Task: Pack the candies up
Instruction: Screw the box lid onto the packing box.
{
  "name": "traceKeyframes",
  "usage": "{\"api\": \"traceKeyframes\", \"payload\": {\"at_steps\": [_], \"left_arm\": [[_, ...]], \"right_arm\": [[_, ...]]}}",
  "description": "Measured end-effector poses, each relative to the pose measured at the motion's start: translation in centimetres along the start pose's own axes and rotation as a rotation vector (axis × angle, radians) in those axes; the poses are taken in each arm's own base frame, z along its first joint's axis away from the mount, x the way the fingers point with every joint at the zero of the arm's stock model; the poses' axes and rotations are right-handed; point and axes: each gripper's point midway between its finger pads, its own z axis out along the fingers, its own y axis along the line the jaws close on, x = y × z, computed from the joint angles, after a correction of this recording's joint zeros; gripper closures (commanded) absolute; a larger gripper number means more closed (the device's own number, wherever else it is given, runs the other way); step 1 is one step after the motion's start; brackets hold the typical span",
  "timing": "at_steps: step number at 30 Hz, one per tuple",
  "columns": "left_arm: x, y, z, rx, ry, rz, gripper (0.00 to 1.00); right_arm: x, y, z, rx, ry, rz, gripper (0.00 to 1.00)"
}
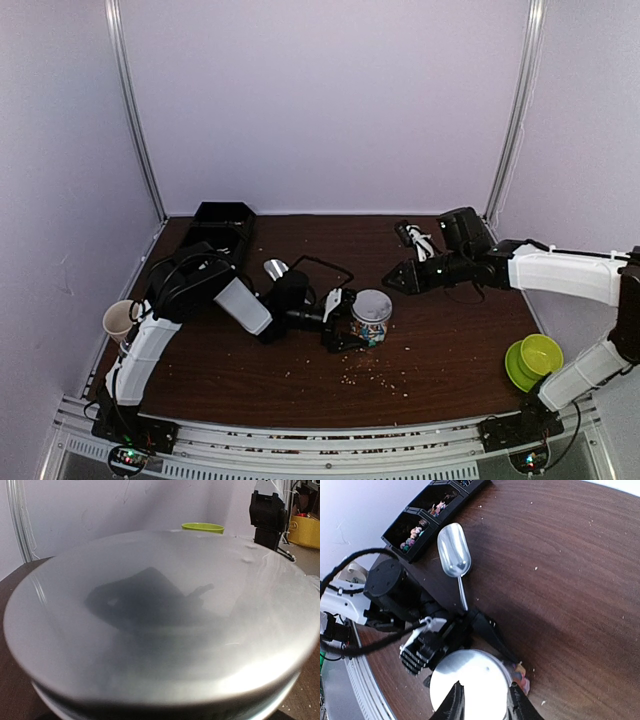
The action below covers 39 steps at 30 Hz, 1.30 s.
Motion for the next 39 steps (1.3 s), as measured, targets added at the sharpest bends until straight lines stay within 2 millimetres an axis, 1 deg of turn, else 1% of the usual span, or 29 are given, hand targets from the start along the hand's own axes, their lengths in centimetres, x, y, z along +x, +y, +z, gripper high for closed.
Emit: {"api": "traceKeyframes", "payload": {"at_steps": [3, 6, 9, 13, 16, 21, 24, 29, 36, 39], "left_arm": [[0.0, 0.0, 0.0, 0.0, 0.0, 0.002, 0.12], [0.0, 0.0, 0.0, -0.001, 0.0, 0.003, 0.12], [0.0, 0.0, 0.0, -0.001, 0.0, 0.006, 0.12], [0.0, 0.0, 0.0, -0.001, 0.0, 0.006, 0.12], [0.0, 0.0, 0.0, -0.001, 0.0, 0.006, 0.12], [0.0, 0.0, 0.0, -0.001, 0.0, 0.006, 0.12], [0.0, 0.0, 0.0, -0.001, 0.0, 0.006, 0.12], [0.0, 0.0, 0.0, -0.001, 0.0, 0.006, 0.12], [0.0, 0.0, 0.0, -0.001, 0.0, 0.006, 0.12], [0.0, 0.0, 0.0, 0.0, 0.0, 0.005, 0.12]], "right_arm": [[-1.9, -0.3, 1.7, -0.007, 0.001, -0.003, 0.68], [-2.6, -0.3, 3.1, -0.025, 0.015, -0.01, 0.68], [-2.5, -0.3, 4.1, -0.045, 0.043, -0.012, 0.68], [-1.2, -0.5, 4.9, -0.066, 0.092, -0.008, 0.69], [-0.5, -0.5, 5.1, -0.075, 0.119, -0.003, 0.74], [-0.1, -0.3, 5.0, -0.096, 0.131, -0.009, 0.74], [0.6, -0.4, 5.1, -0.099, 0.143, -0.005, 0.72], [1.1, -0.6, 5.2, -0.096, 0.152, -0.001, 0.74], [1.1, -0.9, 5.1, -0.089, 0.149, 0.001, 0.85], [1.2, -1.1, 4.7, -0.082, 0.14, 0.001, 0.87]]}}
